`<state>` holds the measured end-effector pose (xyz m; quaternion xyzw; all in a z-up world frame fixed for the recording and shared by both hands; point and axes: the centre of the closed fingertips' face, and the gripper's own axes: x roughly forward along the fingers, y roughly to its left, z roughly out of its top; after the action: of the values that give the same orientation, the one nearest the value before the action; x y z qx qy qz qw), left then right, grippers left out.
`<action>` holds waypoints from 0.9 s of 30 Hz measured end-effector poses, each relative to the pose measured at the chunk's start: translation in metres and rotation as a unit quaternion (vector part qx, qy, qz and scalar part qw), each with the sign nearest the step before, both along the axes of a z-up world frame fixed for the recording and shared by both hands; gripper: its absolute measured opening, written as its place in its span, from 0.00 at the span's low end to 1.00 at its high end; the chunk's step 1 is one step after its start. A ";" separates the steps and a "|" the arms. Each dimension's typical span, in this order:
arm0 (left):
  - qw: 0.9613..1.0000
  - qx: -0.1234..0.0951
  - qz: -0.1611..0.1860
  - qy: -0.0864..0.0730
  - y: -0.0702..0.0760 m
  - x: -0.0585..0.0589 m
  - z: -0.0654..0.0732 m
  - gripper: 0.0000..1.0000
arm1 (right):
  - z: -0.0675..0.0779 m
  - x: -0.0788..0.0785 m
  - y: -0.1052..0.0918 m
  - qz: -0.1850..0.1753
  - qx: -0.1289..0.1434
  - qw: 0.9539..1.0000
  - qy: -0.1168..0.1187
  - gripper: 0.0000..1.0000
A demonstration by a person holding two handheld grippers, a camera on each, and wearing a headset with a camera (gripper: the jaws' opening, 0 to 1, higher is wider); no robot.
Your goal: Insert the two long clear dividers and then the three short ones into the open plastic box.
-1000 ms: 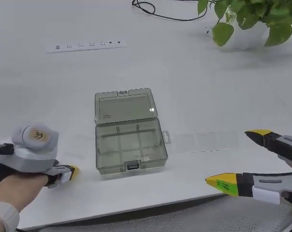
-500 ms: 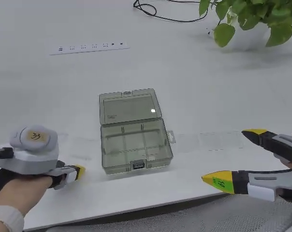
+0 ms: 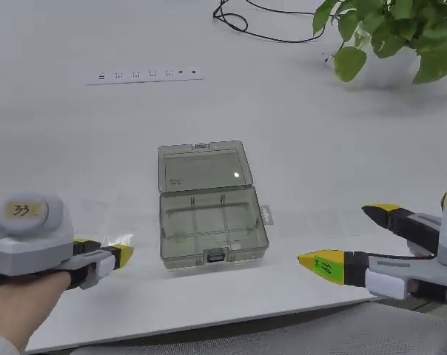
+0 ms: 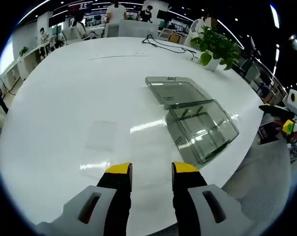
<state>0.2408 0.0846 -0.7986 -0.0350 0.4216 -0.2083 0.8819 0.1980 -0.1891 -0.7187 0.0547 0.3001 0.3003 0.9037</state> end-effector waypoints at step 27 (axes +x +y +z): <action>0.989 -0.103 -0.055 -0.093 -0.101 0.006 0.053 0.30 | 0.040 0.062 0.086 -0.032 0.173 0.984 0.036 0.34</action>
<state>0.2465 -0.0168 -0.7461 -0.0828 0.3157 -0.3014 0.8959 0.2599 -0.1034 -0.6788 0.2307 0.2739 0.3167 0.8784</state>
